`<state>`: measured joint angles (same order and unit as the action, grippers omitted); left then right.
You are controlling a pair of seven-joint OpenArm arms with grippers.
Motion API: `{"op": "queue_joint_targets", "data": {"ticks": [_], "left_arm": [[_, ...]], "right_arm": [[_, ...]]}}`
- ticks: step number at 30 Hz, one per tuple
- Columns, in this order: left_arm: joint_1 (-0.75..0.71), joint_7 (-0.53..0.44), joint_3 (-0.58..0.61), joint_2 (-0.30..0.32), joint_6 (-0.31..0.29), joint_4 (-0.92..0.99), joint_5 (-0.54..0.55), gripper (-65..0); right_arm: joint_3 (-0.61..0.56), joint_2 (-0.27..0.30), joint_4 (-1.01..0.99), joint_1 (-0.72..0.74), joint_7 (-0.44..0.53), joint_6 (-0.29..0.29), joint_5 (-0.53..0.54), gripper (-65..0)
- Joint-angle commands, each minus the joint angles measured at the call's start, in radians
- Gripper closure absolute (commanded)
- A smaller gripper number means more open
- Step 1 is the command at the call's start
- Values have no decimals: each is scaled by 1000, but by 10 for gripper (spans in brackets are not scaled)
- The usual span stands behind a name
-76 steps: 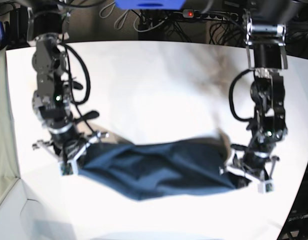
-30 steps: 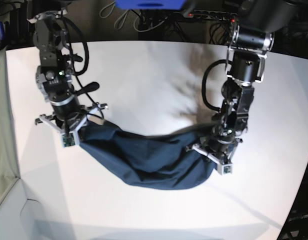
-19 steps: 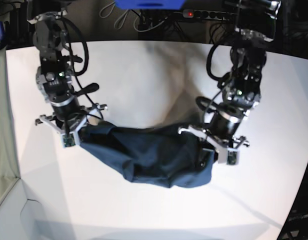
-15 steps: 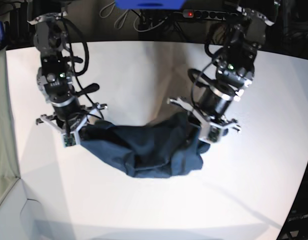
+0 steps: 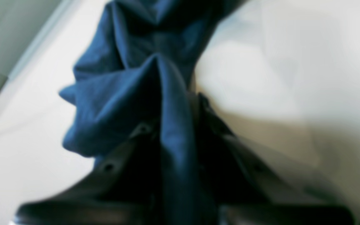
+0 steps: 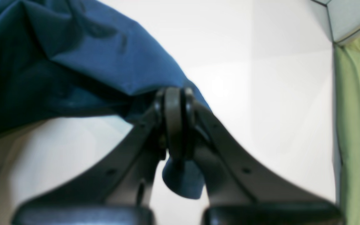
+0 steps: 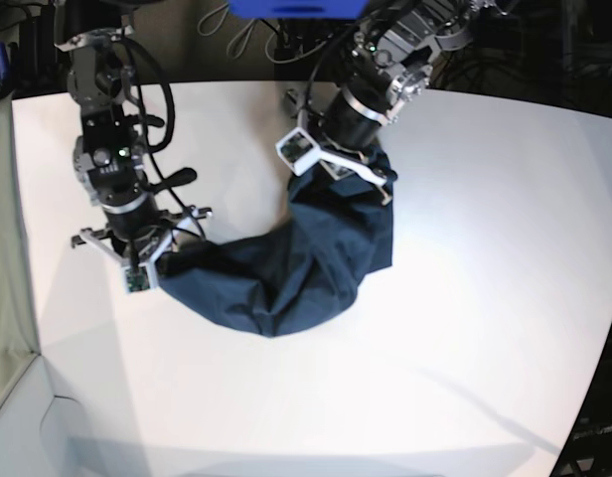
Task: Layout the t-shirt on the table in an organized manner, then fold the t-shirt properly
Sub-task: 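Release the shirt with the left gripper and raise it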
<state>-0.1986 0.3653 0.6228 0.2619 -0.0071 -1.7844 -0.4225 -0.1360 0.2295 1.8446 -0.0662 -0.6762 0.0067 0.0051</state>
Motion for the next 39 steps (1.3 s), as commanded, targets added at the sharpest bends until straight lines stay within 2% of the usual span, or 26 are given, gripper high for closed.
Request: {"op": "queue_joint_targets", "data": {"ticks": [1, 4, 6, 9, 12, 13, 15, 18, 21, 23, 26, 30, 39], "left_arm": [[8, -19, 6, -6, 11, -22, -6, -10], [8, -19, 6, -13, 9, -22, -6, -15], [8, -19, -2, -26, 11, -22, -5, -60], [8, -18, -1, -36, 11, -24, -5, -240], [-2, -21, 7, -32, 5, -59, 1, -488], [-17, -28, 7, -32, 5, -82, 1, -538], [-34, -28, -1, -32, 3, -137, 3, -586], [-40, -28, -21, -32, 11, -185, 3, -584], [-45, -27, -116, -46, 11, -168, 9, -566], [-45, -27, -199, -80, 11, -136, 60, -552], [-45, -27, -334, -112, 2, -116, 199, -542], [-17, -21, -452, -106, 2, -45, 451, -542], [21, -27, -464, 12, 2, 91, 790, -541]], "right_arm": [[3, 3, 17, 13, 25, 0, -4, 0], [3, 3, 17, 13, 25, 0, -4, 0], [3, 3, 17, 13, 25, 0, -4, 0], [3, 3, 17, 13, 25, 0, -4, 0], [3, 3, 17, 13, 25, 0, -4, 0], [3, 3, 17, 13, 25, 0, -4, 0], [3, 3, 17, 13, 25, 0, -4, 0], [3, 3, 17, 22, 25, 0, -4, 0], [3, 1, 14, 32, 25, 0, -4, 0], [3, 1, -1, 35, 25, 0, -3, 0], [3, 1, -18, 45, 25, 0, -3, 0], [3, 1, -50, 55, 25, 0, 0, 0], [3, 1, -53, 55, 26, 0, 0, 0]]}}
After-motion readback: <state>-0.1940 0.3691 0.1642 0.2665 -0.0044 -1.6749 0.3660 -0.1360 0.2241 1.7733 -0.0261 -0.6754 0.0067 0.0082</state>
